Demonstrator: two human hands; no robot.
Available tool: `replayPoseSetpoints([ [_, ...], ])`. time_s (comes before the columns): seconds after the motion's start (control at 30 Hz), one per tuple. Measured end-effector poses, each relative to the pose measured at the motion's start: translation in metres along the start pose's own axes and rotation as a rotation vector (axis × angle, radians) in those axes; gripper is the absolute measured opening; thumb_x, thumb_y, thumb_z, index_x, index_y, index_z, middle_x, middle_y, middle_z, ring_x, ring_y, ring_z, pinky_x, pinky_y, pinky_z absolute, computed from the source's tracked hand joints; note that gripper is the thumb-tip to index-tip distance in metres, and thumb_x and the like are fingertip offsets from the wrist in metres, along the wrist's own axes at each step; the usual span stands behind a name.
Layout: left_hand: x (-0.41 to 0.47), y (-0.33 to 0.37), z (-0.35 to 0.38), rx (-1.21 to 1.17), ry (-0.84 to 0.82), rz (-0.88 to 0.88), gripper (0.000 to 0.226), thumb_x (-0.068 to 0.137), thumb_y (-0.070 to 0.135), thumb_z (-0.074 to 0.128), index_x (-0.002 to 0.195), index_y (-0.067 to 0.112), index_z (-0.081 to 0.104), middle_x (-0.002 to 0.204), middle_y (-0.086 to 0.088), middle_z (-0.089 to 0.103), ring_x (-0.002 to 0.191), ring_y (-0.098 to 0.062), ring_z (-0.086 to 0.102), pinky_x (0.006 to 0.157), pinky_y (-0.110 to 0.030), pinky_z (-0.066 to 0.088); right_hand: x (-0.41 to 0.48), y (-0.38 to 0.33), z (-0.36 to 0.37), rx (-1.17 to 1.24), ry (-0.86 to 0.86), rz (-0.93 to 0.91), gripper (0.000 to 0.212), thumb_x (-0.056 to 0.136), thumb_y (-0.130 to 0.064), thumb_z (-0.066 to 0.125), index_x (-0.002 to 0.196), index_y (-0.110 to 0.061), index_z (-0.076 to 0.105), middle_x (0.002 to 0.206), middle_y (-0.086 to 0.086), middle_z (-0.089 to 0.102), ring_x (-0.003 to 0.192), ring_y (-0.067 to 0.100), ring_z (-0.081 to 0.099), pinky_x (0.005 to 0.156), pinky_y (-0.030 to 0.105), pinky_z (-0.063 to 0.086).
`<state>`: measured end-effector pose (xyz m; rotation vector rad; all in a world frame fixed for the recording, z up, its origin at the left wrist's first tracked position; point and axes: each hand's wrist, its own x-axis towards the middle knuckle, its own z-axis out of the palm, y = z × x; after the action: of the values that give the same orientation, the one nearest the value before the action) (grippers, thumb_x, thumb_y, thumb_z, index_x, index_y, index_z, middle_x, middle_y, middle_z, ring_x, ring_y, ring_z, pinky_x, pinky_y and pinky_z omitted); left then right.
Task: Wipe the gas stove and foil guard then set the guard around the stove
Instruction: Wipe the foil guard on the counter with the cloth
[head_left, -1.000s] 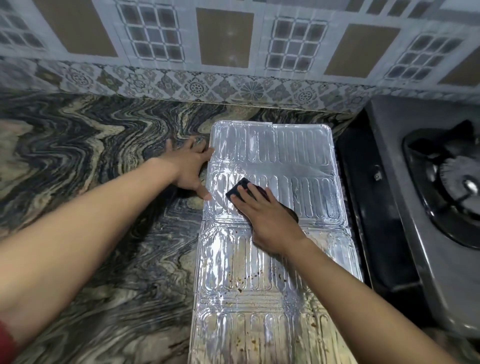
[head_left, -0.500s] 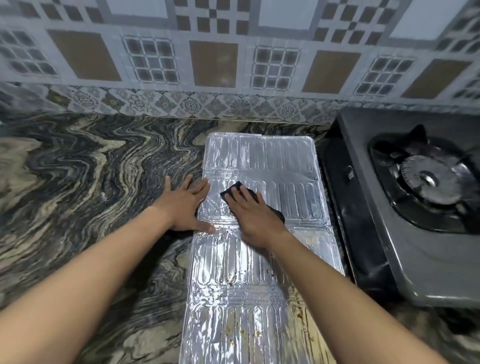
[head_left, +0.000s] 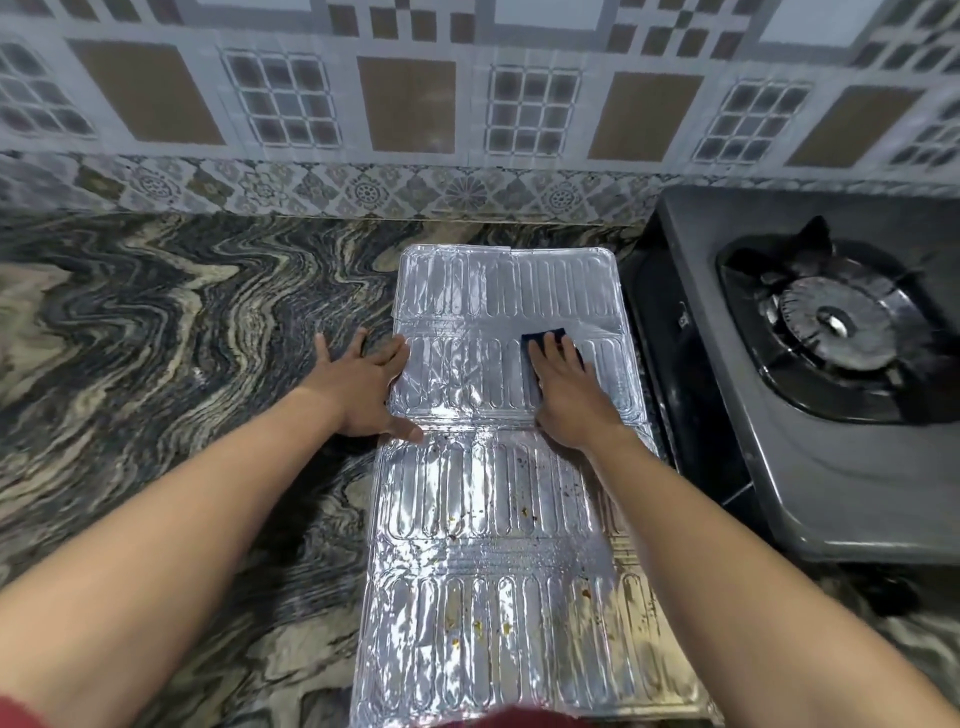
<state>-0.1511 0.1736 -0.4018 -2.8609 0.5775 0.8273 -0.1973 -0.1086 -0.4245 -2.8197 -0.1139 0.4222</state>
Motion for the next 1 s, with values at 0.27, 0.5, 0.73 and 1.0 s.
replayPoseSetpoints([
  [0.27,0.002,0.002,0.000,-0.005,-0.017,-0.016,0.129,0.060,0.094,0.048,0.156,0.032,-0.013,0.161,0.019,-0.022,0.150,-0.033,-0.016,0.108,-0.072,-0.011,0.007,0.019,-0.007,0.047,-0.006,0.194,0.062,0.105,-0.027,0.027,0.157,-0.013,-0.003,0.164,0.009,-0.012,0.150,0.030,-0.017,0.121,0.053,-0.002],
  [0.5,0.004,0.001,0.000,-0.021,-0.013,-0.020,0.130,0.059,0.093,0.050,0.156,0.032,-0.012,0.161,0.018,-0.021,0.150,-0.033,-0.016,0.107,-0.072,-0.012,0.017,0.026,-0.008,0.058,0.068,0.155,0.066,0.099,-0.012,0.044,0.157,-0.010,0.012,0.165,0.010,0.004,0.151,0.030,-0.007,0.122,0.050,0.005],
  [0.73,0.002,0.004,-0.002,-0.022,-0.022,-0.037,0.130,0.059,0.094,0.048,0.156,0.032,-0.013,0.161,0.017,-0.021,0.150,-0.033,-0.017,0.108,-0.071,-0.012,0.025,0.031,-0.040,-0.123,-0.021,0.095,0.059,0.095,-0.001,0.042,0.151,-0.011,0.029,0.158,0.009,0.026,0.149,0.031,0.013,0.113,0.047,0.033],
  [1.0,0.001,0.007,-0.005,-0.005,-0.050,-0.052,0.131,0.058,0.095,0.047,0.155,0.032,-0.016,0.160,0.017,-0.024,0.149,-0.035,-0.017,0.106,-0.076,-0.010,-0.023,0.005,-0.069,-0.180,-0.228,0.336,0.038,0.094,-0.003,0.047,0.133,-0.002,0.051,0.130,0.021,0.059,0.116,0.038,0.058,0.089,0.033,0.048],
])
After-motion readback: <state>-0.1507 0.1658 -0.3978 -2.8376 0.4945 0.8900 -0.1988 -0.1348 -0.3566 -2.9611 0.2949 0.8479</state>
